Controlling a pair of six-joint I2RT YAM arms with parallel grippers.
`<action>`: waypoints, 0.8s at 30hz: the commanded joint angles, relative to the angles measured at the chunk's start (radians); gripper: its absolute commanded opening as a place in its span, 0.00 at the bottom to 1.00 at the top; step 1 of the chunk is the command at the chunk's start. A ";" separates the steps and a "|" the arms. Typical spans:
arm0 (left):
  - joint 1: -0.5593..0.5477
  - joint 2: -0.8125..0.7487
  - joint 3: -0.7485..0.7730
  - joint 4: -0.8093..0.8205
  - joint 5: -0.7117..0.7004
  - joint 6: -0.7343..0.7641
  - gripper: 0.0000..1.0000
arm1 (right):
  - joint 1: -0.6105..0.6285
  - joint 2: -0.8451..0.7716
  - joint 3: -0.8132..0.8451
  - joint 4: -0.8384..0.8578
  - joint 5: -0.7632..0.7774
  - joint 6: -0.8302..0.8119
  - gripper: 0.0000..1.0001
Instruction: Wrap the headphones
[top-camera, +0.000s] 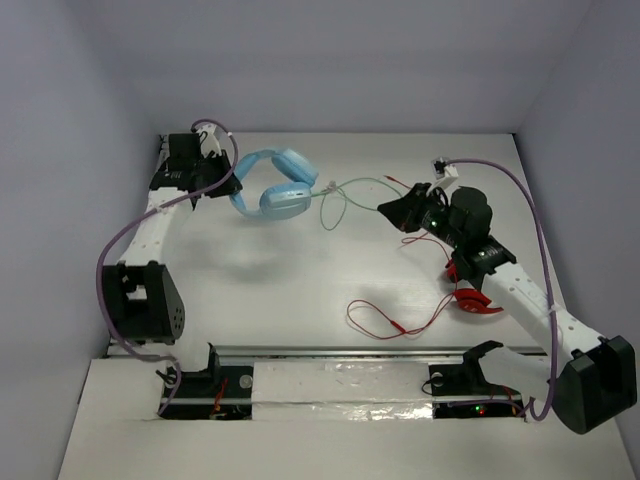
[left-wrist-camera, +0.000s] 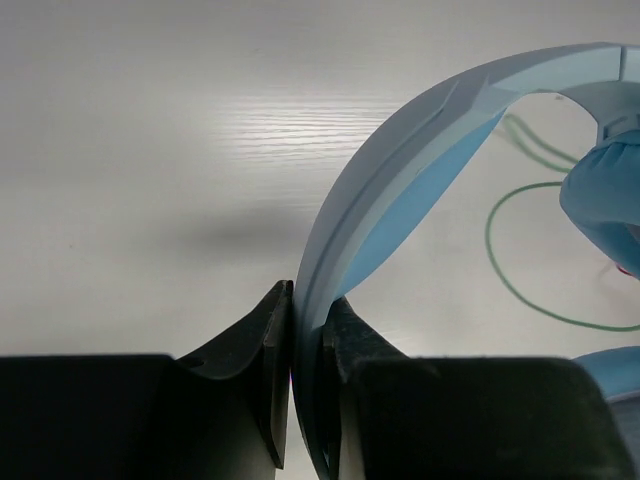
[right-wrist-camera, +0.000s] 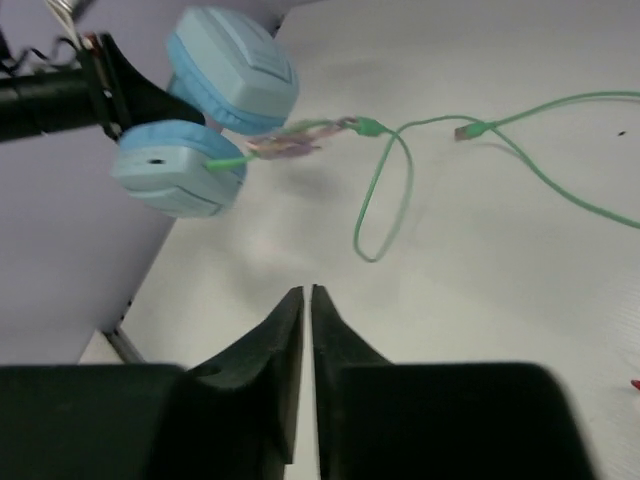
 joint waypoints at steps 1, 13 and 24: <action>-0.070 -0.120 0.057 -0.091 0.058 -0.044 0.00 | 0.010 0.016 0.063 0.066 -0.107 -0.060 0.18; -0.153 -0.286 0.164 0.045 0.197 -0.205 0.00 | 0.010 0.060 0.159 0.045 -0.237 -0.195 0.53; -0.133 -0.258 0.279 0.267 0.383 -0.443 0.00 | 0.010 0.040 0.150 0.071 -0.285 -0.347 0.68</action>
